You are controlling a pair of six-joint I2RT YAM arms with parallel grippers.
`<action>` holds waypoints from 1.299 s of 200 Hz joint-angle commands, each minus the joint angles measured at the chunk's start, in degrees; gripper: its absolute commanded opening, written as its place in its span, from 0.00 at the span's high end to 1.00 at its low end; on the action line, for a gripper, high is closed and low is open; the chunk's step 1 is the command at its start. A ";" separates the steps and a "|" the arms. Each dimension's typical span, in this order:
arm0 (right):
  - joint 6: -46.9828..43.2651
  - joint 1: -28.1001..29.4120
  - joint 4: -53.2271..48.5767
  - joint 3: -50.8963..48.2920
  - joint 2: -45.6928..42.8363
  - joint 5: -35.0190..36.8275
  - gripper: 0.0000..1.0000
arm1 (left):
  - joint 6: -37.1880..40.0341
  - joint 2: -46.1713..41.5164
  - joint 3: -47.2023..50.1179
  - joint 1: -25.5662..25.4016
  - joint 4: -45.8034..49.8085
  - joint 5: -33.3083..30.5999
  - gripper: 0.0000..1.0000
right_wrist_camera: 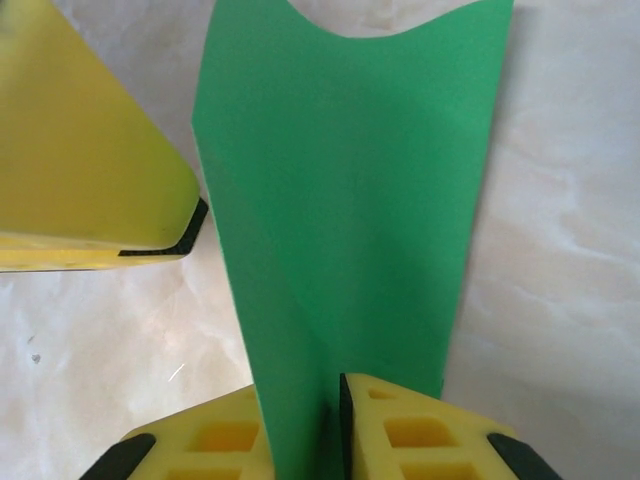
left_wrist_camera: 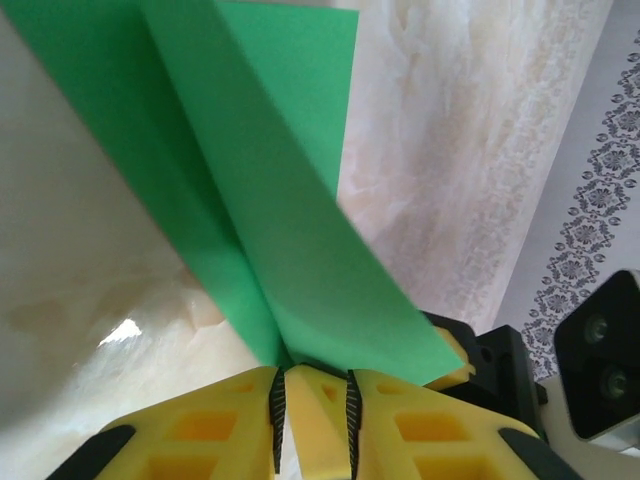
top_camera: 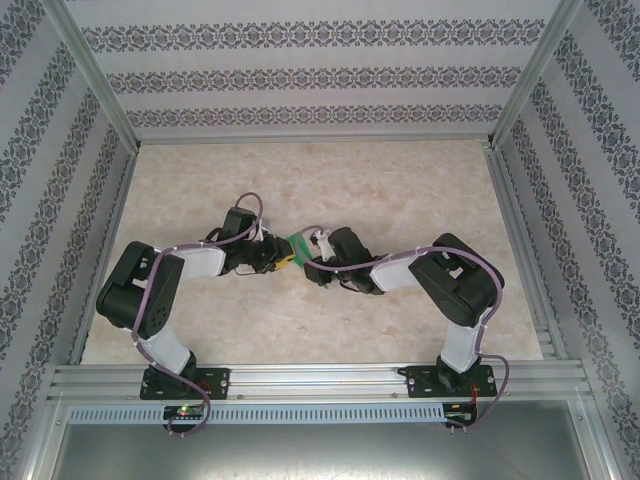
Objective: Fold a paper plane with a square sheet of paper (pick it up from the middle)
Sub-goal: Fold the wing for the fifth time at the center of the table.
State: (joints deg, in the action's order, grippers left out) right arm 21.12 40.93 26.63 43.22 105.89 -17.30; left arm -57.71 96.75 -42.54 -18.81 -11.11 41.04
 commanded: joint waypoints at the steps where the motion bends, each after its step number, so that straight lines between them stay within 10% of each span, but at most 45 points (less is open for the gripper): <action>1: 2.55 -0.98 0.40 0.72 1.93 -4.22 0.84 | -1.30 1.28 -1.69 -0.88 -4.76 1.39 0.76; 260: 6.42 -4.36 -5.16 4.32 1.10 -11.79 0.70 | 0.28 7.48 -4.26 -1.06 -5.72 0.91 0.84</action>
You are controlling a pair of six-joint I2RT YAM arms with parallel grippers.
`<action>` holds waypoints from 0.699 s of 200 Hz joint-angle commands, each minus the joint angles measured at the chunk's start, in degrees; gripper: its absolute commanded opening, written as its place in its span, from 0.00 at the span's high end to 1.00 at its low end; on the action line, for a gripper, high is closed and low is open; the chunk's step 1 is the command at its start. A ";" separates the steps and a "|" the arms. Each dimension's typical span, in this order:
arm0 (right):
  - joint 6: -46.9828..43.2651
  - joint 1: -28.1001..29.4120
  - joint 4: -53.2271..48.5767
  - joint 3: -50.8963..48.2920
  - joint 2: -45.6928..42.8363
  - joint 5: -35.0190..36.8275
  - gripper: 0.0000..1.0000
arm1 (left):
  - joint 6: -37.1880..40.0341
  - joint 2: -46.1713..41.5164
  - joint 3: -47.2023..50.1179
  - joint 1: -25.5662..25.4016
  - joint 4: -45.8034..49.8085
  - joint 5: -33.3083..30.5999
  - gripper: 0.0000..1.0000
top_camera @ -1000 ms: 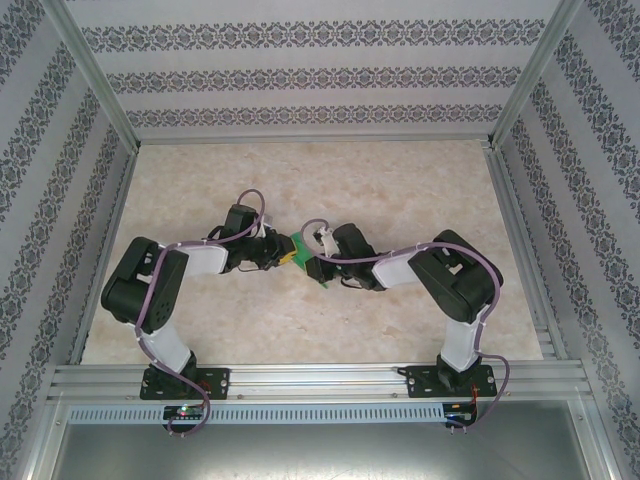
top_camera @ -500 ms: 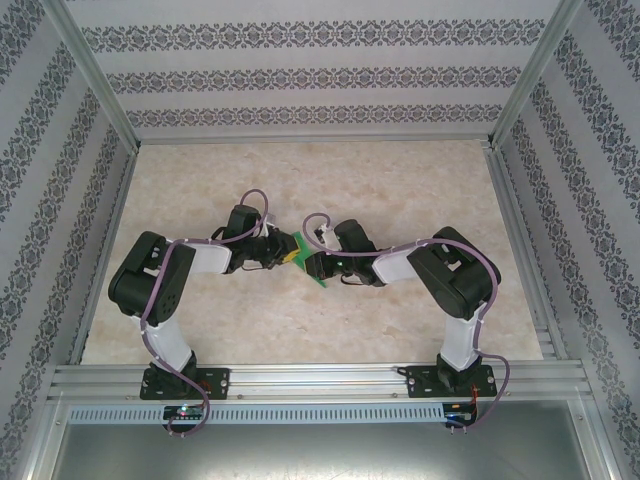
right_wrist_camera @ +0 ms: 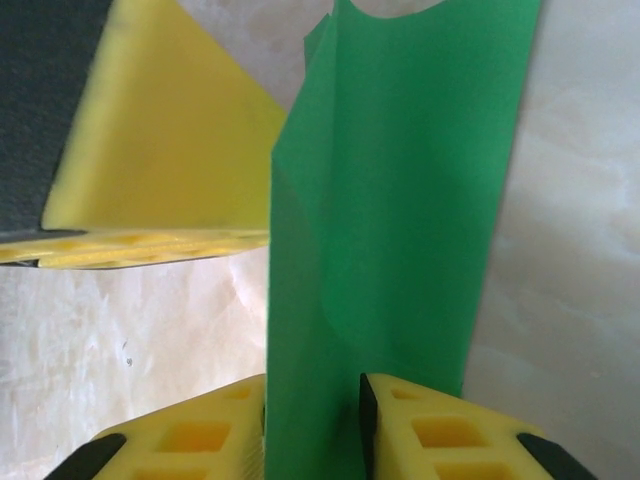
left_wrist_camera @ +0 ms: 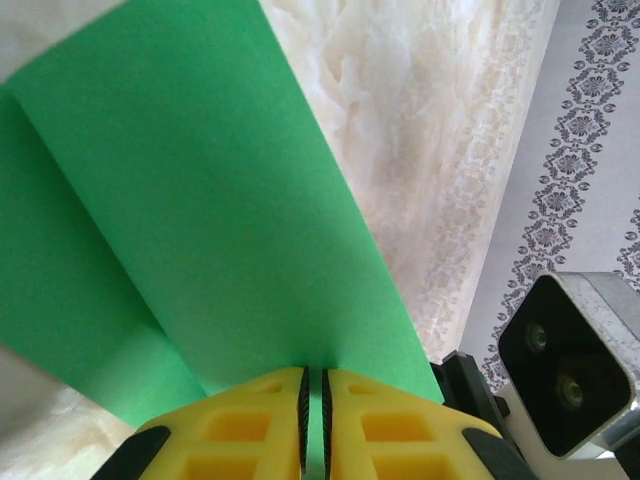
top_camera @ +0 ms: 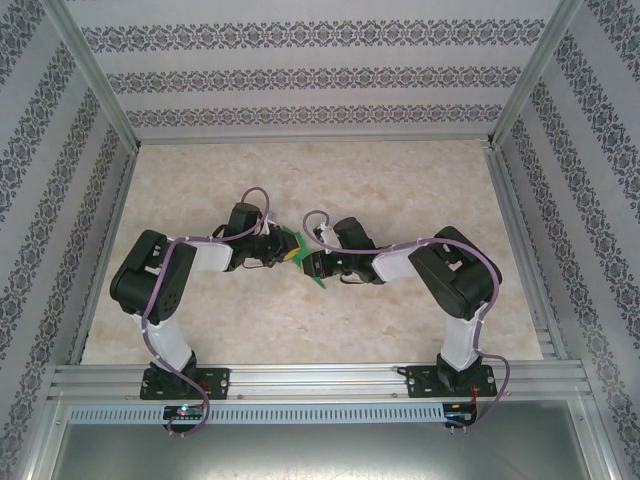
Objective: Fold a paper plane with a square sheet of paper (pick it up from the middle)
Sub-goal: Fold the wing for the fifth time at the center of the table.
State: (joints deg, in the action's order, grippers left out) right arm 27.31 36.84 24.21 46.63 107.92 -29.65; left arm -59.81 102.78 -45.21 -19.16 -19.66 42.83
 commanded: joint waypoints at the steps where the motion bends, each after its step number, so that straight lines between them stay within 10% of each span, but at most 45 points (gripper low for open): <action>1: 0.22 -0.28 -2.75 0.87 -0.94 0.56 0.70 | 2.35 1.45 -1.61 -0.71 2.80 -0.85 0.84; 140: -1.49 0.73 -6.31 3.14 -0.92 2.55 0.69 | 1.86 2.33 -2.02 -0.75 3.52 -0.77 0.85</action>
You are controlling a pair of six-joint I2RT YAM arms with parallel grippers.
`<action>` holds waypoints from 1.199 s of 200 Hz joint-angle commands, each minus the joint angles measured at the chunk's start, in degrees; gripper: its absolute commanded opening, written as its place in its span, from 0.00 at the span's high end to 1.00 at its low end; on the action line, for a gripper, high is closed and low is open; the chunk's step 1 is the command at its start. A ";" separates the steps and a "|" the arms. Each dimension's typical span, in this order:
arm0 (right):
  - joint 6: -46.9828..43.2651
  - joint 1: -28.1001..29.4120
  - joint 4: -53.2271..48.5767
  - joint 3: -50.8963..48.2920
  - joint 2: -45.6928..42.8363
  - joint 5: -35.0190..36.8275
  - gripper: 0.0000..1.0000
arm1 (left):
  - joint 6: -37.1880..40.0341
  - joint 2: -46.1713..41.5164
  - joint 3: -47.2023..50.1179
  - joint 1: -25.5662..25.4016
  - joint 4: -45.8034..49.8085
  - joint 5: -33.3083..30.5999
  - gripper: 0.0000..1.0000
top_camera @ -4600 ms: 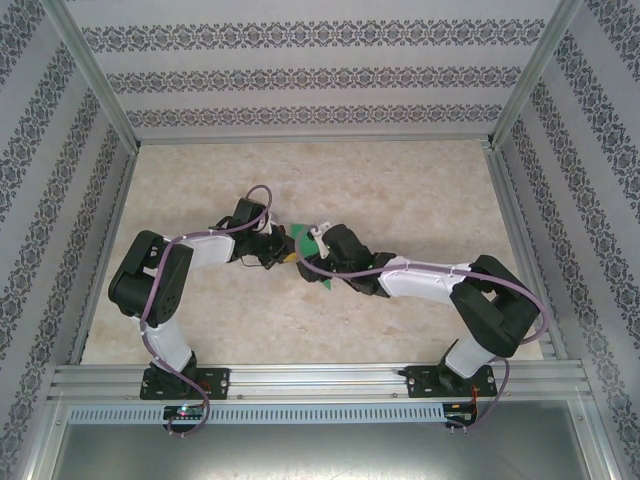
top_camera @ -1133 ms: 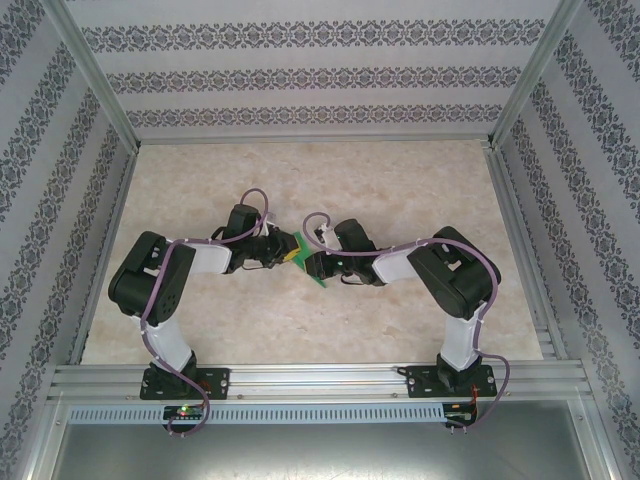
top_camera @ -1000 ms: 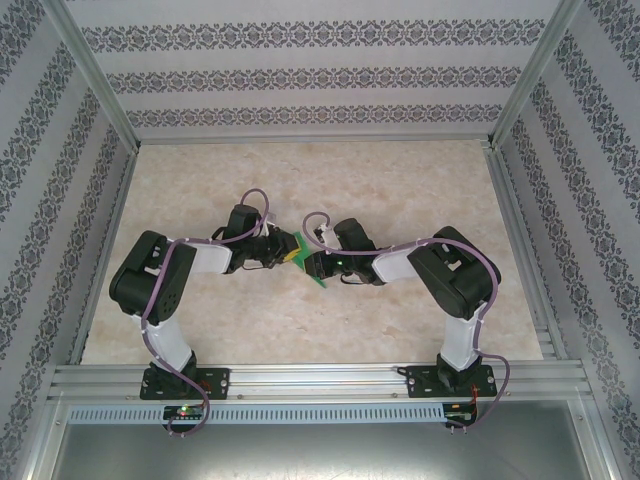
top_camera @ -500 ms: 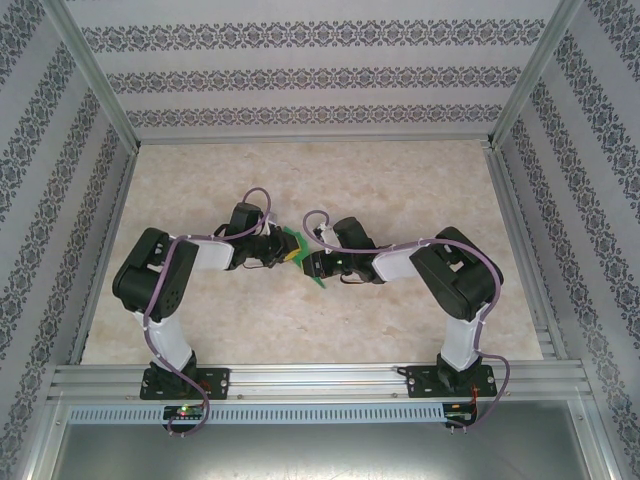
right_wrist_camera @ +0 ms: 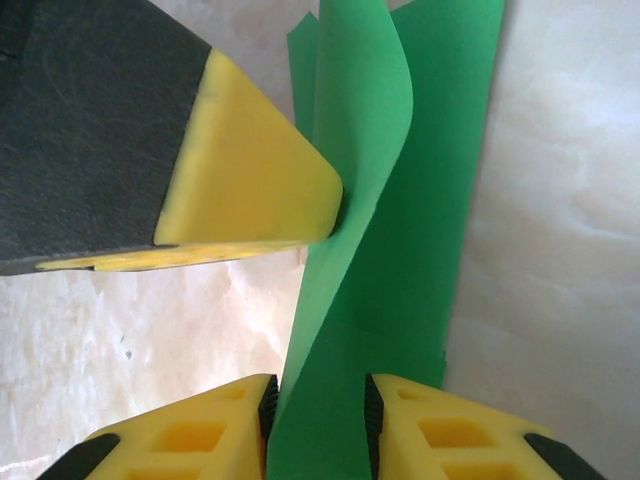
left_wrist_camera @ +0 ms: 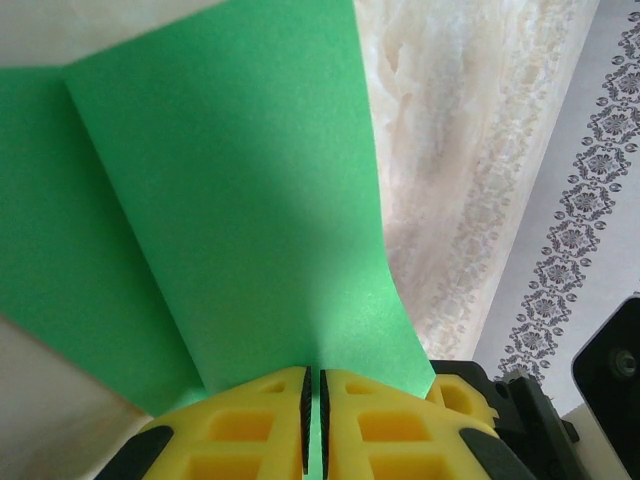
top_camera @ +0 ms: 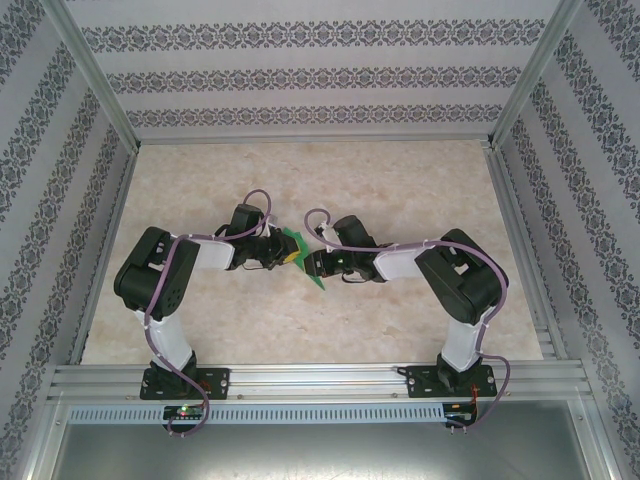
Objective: Fold a paper plane with a square sheet of paper (pick it up from the middle)
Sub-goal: Fold the wing for the fifth time at the center of the table.
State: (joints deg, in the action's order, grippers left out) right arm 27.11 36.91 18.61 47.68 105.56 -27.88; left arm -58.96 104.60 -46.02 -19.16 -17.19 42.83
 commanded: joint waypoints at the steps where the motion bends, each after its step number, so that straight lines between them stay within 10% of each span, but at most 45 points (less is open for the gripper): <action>1: -1.33 0.73 -0.74 2.08 1.46 0.88 0.70 | 1.02 0.48 -1.19 -0.73 1.04 -0.79 0.85; 105: -11.59 6.71 -7.24 4.08 0.10 15.91 0.70 | 0.77 0.39 -1.40 -0.74 1.72 -1.17 0.86; 150: -9.76 5.49 -4.30 2.85 0.00 10.18 0.91 | 1.55 -0.95 -1.27 -0.71 3.20 -1.21 0.85; 240: -1.32 0.62 -0.33 2.45 3.17 -5.78 0.92 | 9.04 -13.16 7.17 -0.73 2.47 -4.32 0.78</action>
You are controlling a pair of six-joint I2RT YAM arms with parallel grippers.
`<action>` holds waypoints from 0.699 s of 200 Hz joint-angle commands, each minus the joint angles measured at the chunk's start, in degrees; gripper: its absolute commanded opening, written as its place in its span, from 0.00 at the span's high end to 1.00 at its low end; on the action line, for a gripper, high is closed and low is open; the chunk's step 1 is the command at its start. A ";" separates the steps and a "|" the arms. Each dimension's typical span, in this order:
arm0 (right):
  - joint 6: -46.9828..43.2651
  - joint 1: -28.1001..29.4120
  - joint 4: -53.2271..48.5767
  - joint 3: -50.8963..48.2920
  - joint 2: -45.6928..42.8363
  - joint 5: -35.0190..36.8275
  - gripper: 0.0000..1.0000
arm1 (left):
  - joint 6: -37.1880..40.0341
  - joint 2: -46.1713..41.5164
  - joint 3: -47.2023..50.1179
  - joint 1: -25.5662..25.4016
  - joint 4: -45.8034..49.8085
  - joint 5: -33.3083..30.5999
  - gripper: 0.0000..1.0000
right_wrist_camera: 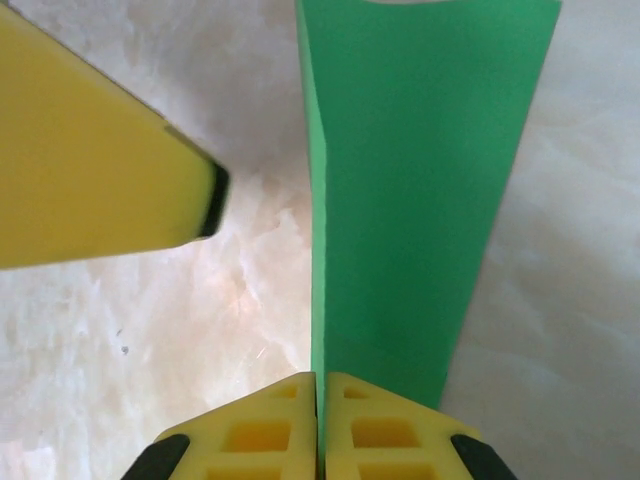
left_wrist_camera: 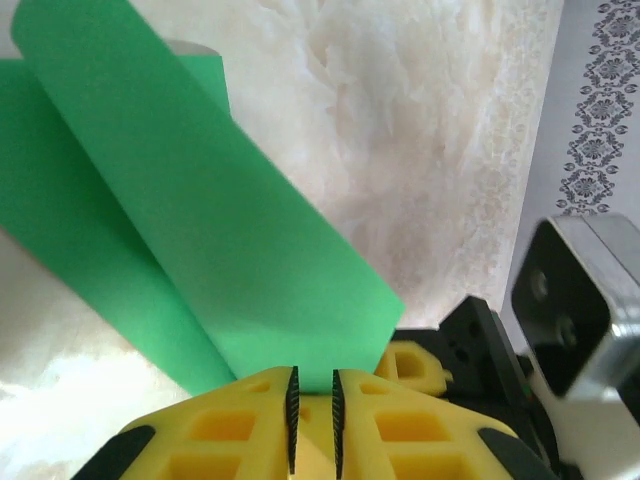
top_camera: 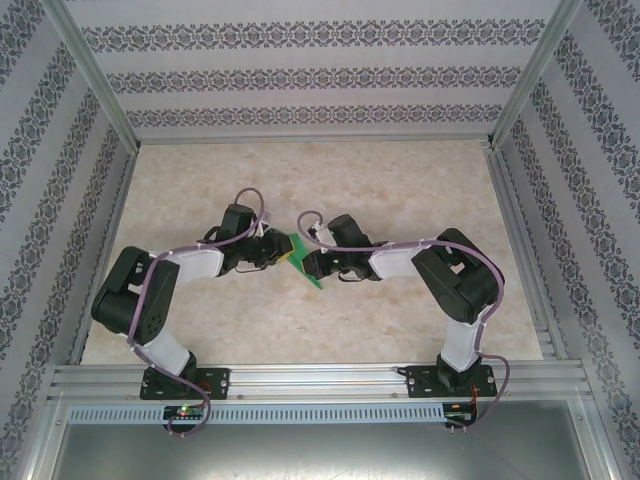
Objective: Fold a paper plane with a square sheet of paper (pick it up from the middle)
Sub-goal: Fold the wing for the fifth time at the center of the table.
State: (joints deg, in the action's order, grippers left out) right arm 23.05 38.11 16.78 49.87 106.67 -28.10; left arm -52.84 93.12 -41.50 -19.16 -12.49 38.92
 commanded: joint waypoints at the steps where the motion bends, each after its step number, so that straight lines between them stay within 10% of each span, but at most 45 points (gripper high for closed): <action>1: 2.77 -0.62 1.46 0.29 2.10 -5.65 0.92 | 2.87 -1.70 2.69 -0.76 -2.34 -0.37 0.78; 140: 3.95 -2.08 -4.57 3.67 6.71 -8.69 0.89 | -1.95 7.81 0.54 -2.31 -13.30 1.84 0.83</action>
State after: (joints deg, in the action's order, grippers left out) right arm 27.97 36.10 15.18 52.62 111.37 -36.75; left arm -53.21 99.44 -39.64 -20.69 -20.97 40.12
